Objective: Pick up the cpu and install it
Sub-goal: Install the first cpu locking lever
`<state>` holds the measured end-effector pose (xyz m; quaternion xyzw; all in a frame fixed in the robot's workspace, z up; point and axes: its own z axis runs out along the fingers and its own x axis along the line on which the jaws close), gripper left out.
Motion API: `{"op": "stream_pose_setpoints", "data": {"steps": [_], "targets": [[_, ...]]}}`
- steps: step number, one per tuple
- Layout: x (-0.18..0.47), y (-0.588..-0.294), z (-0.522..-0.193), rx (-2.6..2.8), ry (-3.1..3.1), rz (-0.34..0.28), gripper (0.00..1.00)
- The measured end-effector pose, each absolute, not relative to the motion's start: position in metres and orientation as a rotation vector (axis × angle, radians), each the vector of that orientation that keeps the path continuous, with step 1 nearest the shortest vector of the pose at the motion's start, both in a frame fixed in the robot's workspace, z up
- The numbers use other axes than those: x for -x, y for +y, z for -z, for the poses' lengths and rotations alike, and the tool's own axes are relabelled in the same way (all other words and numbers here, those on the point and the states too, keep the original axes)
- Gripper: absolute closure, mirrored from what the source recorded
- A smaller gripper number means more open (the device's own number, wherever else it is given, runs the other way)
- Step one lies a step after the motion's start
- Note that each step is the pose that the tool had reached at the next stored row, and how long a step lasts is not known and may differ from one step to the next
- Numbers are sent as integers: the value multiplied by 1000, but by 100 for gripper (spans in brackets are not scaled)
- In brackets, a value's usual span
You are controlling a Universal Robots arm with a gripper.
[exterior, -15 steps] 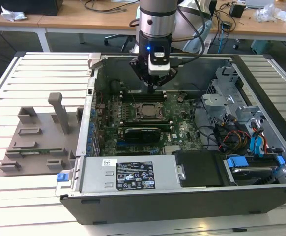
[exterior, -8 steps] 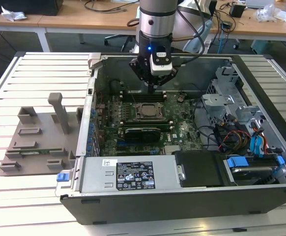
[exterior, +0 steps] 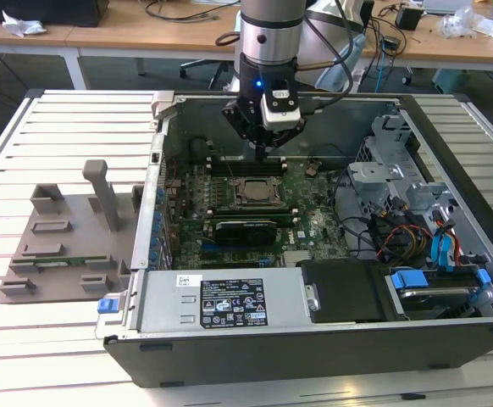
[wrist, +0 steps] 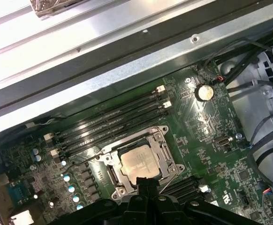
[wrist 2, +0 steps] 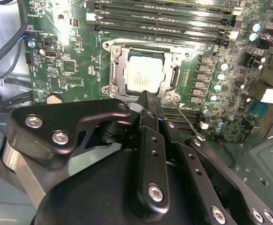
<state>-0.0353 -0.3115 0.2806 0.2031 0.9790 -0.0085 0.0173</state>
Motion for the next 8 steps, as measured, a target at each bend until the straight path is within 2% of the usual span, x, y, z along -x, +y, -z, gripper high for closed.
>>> {"op": "stream_pose_setpoints", "data": {"steps": [8], "targets": [[35,-312,-281,-566,3055,25,89]]}}
